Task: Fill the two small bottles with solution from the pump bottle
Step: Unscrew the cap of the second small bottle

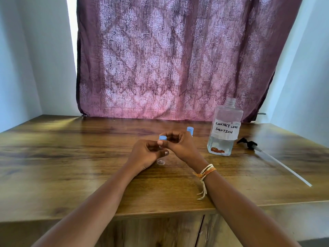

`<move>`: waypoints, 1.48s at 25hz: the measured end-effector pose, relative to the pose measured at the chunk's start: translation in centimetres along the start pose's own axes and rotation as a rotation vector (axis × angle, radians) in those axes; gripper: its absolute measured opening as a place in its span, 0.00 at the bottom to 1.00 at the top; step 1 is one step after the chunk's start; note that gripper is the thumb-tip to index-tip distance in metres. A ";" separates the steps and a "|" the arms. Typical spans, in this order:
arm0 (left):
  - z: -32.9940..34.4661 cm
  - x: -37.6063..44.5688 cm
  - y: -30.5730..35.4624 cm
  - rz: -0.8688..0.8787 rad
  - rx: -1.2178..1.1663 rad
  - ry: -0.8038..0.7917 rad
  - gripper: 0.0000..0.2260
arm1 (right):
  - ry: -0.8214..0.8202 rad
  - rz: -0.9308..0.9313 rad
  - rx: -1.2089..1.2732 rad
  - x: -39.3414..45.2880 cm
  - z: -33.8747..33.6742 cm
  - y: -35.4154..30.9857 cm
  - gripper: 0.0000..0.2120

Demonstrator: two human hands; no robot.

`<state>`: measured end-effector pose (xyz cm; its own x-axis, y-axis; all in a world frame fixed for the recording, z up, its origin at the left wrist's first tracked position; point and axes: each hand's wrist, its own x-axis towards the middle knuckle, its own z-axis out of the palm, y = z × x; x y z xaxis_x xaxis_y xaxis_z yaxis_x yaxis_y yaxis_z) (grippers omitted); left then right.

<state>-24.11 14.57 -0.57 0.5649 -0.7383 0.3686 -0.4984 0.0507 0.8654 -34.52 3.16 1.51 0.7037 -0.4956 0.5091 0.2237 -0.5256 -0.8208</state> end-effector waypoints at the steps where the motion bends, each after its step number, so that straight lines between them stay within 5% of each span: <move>1: 0.0 0.0 0.0 -0.007 -0.003 0.004 0.10 | -0.005 -0.010 0.005 0.0 -0.1 0.1 0.09; 13: -0.1 -0.5 0.5 -0.075 -0.016 0.017 0.11 | -0.140 0.092 0.182 -0.2 -0.3 0.0 0.13; 19: 0.1 -0.5 0.7 -0.064 0.000 0.032 0.12 | 0.092 0.108 0.010 -0.2 0.9 -0.1 0.12; 24: -0.2 -0.6 0.6 -0.042 -0.021 -0.008 0.09 | -0.016 0.048 0.033 -0.3 0.2 -0.3 0.09; 28: 0.0 -0.7 0.6 -0.062 -0.056 -0.006 0.10 | -0.125 0.112 0.121 -0.3 0.0 -0.3 0.19; 33: 0.0 -0.5 0.0 -0.102 -0.104 -0.002 0.14 | -0.014 0.129 0.133 -0.1 -0.1 -0.6 0.18; 37: 0.1 -0.3 -0.1 -0.094 -0.110 -0.009 0.12 | -0.135 0.132 0.213 -0.2 -0.4 -0.6 0.22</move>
<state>-24.28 14.73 -0.78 0.5991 -0.7495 0.2818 -0.3682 0.0546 0.9281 -35.10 3.27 2.01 0.8163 -0.4464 0.3665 0.2504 -0.2983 -0.9210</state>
